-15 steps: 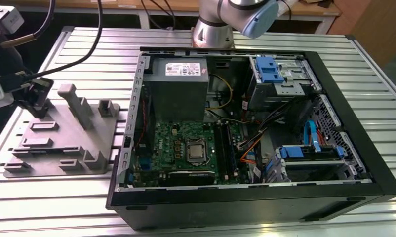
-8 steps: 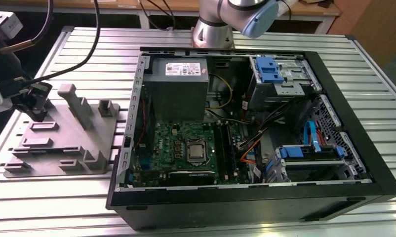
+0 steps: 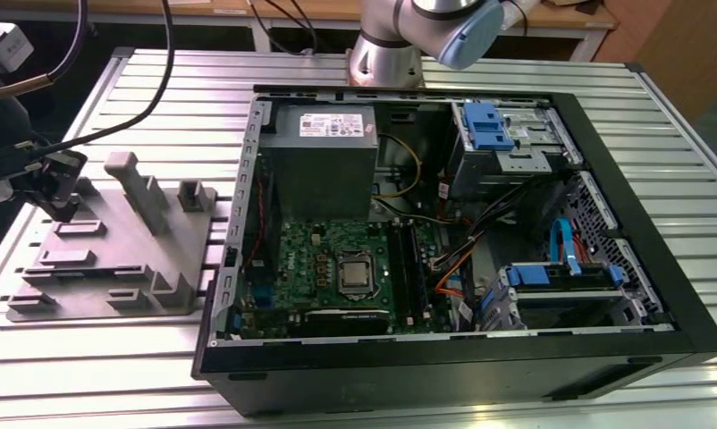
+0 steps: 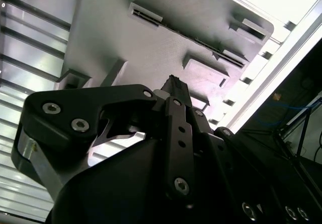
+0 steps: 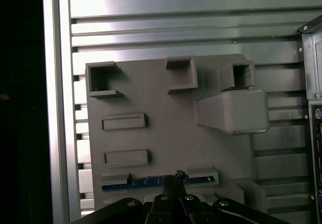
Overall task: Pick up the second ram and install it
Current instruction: 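Pick up the second ram and move it above second insertion slot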
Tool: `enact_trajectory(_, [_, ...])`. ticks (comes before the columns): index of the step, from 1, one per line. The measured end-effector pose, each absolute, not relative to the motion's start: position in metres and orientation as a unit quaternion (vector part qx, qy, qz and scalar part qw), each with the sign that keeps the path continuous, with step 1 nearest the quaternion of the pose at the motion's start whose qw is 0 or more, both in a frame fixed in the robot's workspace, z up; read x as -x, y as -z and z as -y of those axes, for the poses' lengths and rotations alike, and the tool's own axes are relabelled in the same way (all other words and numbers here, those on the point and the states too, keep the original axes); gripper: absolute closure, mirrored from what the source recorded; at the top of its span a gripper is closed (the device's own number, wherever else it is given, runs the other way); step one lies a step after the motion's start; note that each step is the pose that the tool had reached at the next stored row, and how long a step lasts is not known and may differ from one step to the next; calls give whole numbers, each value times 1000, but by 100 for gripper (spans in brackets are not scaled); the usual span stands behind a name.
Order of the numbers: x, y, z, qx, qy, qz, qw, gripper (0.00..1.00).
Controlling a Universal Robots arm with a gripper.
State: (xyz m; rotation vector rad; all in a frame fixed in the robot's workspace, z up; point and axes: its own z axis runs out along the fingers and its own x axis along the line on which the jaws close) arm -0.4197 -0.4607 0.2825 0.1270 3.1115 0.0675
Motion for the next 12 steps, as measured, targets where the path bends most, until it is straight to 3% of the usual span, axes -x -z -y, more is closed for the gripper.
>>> enact_trajectory(12, [420,-283,461,-36,-22,-999,13,93])
